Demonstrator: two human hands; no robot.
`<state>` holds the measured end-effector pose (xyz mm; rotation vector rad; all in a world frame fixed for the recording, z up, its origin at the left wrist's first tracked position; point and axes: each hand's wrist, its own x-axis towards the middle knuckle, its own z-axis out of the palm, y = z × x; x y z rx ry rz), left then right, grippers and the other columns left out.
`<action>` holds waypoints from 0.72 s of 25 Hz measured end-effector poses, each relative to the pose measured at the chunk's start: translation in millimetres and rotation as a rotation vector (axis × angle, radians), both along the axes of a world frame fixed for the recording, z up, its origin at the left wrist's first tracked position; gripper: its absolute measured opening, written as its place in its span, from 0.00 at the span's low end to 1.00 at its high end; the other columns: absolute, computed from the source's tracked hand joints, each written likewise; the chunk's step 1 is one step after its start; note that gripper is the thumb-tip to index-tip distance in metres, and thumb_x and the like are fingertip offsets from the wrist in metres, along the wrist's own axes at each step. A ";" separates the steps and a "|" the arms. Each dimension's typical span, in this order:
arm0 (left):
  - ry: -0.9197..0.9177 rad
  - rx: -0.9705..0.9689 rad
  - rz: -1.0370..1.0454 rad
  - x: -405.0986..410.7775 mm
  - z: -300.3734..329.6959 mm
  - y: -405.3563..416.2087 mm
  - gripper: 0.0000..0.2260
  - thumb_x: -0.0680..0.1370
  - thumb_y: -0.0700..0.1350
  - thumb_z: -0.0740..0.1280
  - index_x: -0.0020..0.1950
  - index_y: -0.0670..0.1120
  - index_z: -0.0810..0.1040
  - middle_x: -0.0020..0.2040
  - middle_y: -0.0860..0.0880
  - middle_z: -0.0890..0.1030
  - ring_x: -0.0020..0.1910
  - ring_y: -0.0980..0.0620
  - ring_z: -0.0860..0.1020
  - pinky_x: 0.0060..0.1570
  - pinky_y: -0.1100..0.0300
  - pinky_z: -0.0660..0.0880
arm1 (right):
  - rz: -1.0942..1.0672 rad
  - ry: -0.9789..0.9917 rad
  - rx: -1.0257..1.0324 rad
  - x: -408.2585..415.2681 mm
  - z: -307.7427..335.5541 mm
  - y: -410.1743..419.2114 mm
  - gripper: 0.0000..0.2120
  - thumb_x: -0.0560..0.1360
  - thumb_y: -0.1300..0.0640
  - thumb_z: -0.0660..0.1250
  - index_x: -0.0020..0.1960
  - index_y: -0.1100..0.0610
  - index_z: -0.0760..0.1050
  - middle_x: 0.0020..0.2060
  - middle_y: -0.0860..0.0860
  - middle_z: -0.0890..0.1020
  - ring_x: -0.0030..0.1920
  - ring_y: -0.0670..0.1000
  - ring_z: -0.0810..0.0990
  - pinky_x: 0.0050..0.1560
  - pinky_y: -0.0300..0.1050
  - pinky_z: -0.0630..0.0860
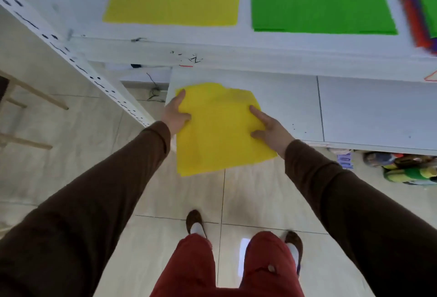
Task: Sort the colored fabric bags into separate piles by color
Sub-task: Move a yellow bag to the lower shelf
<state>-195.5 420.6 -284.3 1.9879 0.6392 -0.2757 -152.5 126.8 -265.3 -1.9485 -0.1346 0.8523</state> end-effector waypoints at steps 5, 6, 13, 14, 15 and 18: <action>-0.069 0.085 0.074 106.5 -25.3 62.1 0.22 0.75 0.39 0.68 0.69 0.40 0.73 0.59 0.42 0.78 0.43 0.49 0.77 0.31 0.66 0.73 | -0.188 -0.180 0.072 86.3 -25.2 63.8 0.28 0.73 0.68 0.67 0.71 0.53 0.69 0.60 0.51 0.77 0.56 0.50 0.77 0.57 0.46 0.75; -0.101 0.091 0.077 120.1 -36.2 70.0 0.18 0.75 0.40 0.68 0.65 0.38 0.75 0.55 0.42 0.79 0.41 0.49 0.77 0.31 0.66 0.73 | -0.257 -0.193 0.108 101.6 -31.7 71.1 0.23 0.71 0.66 0.68 0.65 0.56 0.73 0.53 0.51 0.79 0.49 0.50 0.79 0.51 0.47 0.76; -0.222 0.042 -0.068 183.8 -117.6 102.0 0.31 0.73 0.38 0.69 0.73 0.57 0.66 0.73 0.48 0.68 0.62 0.52 0.73 0.50 0.59 0.77 | -0.258 -0.153 0.132 130.8 -163.3 97.3 0.38 0.73 0.70 0.65 0.76 0.45 0.61 0.72 0.50 0.69 0.66 0.52 0.74 0.65 0.48 0.74; -0.177 0.074 -0.092 181.4 -144.1 100.6 0.35 0.75 0.36 0.67 0.76 0.58 0.60 0.77 0.49 0.63 0.64 0.53 0.71 0.49 0.62 0.75 | -0.252 -0.140 0.083 130.7 -190.3 100.9 0.38 0.73 0.69 0.65 0.77 0.46 0.61 0.72 0.51 0.69 0.67 0.54 0.73 0.67 0.51 0.73; -0.120 0.110 -0.101 176.0 -170.9 97.9 0.35 0.77 0.35 0.66 0.78 0.57 0.57 0.78 0.49 0.61 0.64 0.52 0.71 0.50 0.62 0.73 | -0.235 -0.134 0.025 129.9 -213.2 103.8 0.37 0.72 0.69 0.65 0.77 0.47 0.61 0.72 0.53 0.69 0.68 0.55 0.72 0.68 0.52 0.71; -0.012 0.133 -0.081 172.4 -230.5 96.7 0.32 0.78 0.35 0.63 0.79 0.52 0.56 0.78 0.46 0.61 0.52 0.47 0.78 0.43 0.59 0.73 | -0.212 -0.141 -0.170 125.3 -253.5 111.3 0.34 0.75 0.68 0.63 0.77 0.51 0.60 0.73 0.55 0.68 0.71 0.56 0.69 0.67 0.41 0.67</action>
